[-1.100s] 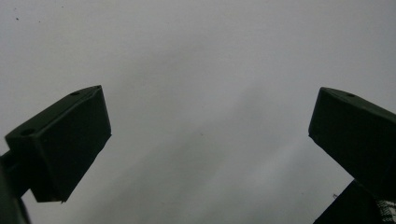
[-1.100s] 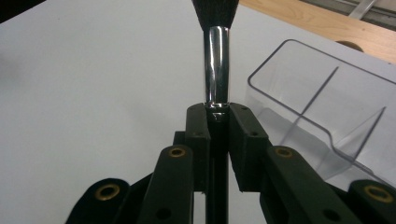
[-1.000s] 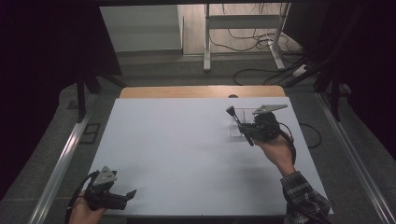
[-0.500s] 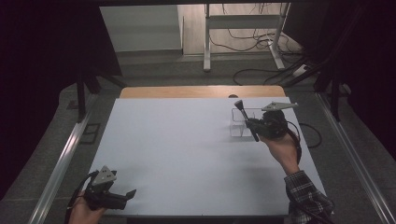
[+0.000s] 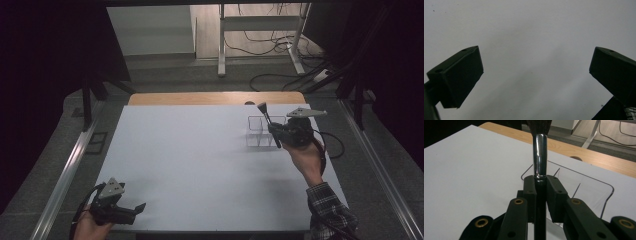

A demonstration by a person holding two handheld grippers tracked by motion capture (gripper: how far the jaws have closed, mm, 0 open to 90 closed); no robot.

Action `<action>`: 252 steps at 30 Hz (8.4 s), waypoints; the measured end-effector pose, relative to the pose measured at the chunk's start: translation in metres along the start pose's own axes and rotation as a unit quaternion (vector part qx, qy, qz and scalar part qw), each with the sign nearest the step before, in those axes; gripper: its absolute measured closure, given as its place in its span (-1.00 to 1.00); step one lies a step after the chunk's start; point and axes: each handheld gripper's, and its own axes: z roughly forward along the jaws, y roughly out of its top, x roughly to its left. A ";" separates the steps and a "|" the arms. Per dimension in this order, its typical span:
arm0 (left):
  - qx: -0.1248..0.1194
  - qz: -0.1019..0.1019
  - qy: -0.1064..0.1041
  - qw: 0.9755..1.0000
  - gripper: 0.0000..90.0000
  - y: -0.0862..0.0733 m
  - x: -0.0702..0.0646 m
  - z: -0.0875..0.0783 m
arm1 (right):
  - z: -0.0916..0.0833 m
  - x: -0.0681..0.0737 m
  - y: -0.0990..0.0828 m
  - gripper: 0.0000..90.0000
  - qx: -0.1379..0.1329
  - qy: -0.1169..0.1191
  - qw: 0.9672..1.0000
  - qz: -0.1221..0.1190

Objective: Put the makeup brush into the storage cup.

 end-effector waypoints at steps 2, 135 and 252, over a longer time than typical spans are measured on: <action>0.000 0.000 0.000 1.000 -1.00 0.000 0.000 0.000 | -0.001 -0.001 0.000 0.74 -0.003 -0.002 1.000 0.003; -0.002 0.001 0.004 1.000 -1.00 0.000 0.000 -0.001 | 0.045 -0.066 0.007 0.74 -0.108 -0.079 0.991 0.014; 0.001 0.004 0.002 1.000 -1.00 0.001 -0.001 0.000 | 0.050 -0.055 -0.012 -0.77 -0.051 -0.045 0.997 0.018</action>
